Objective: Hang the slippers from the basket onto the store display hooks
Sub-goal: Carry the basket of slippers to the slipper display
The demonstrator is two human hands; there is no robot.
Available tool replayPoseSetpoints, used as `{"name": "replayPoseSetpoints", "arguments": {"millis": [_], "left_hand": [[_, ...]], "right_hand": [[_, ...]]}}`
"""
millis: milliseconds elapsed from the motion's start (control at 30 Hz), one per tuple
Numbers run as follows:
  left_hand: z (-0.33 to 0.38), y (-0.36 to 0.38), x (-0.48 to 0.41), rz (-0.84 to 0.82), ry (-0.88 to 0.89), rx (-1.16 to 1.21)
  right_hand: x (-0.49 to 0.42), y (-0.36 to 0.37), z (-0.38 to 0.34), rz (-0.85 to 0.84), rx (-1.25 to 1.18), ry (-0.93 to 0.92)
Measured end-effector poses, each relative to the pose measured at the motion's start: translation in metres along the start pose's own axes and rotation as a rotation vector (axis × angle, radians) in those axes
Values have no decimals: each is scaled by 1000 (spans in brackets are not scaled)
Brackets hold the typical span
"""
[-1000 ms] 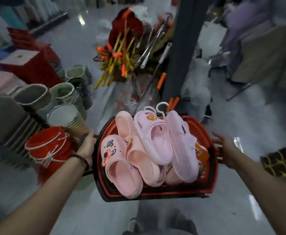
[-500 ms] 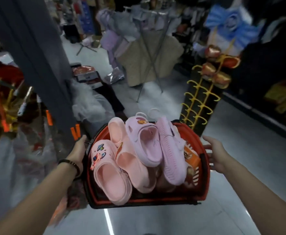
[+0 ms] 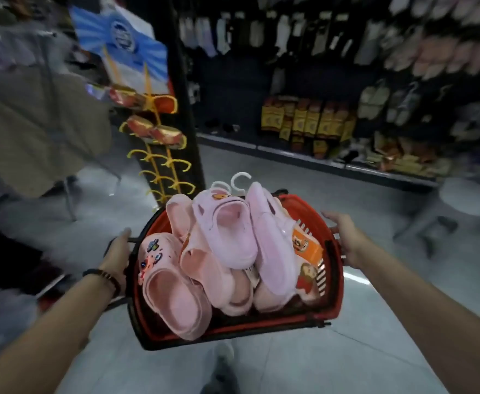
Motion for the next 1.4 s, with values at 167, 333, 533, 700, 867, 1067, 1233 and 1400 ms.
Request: {"name": "replayPoseSetpoints", "arguments": {"millis": [167,333,533,700,867,1067,1233,1400], "left_hand": [[99,132,-41,-226,105,-118],[195,266,-75,-407,122,-157],[291,427,-65,-501,174,-396],[345,557,-86,-568,109,-514],[405,663,-80,-530,119,-520],[478,779,-105,-484,104,-532],[537,877,-164,-504,92,-573],[605,976,-217,-481,81,-610]], "right_hand": [[-59,-68,-47,190,-88,-3],[-109,-144,-92,405,-181,-31],[-162,-242,-140,547,-314,-37],[-230,-340,-186,587,-377,-40],[-295,-415,-259,536,-340,-18],[-388,-484,-344,536,-301,25],[-496,-536,-402,571,-279,63],[-605,-574,-460,633,-276,112]]}}
Point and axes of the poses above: each hand's wrist, its own x-axis away from the middle knuckle, its own y-axis out of the palm, z = x × y, the point moved 5 cm from there along -x, towards the middle knuckle, and after that the axes turned 15 degrees about -x, right-handed, at the moved point
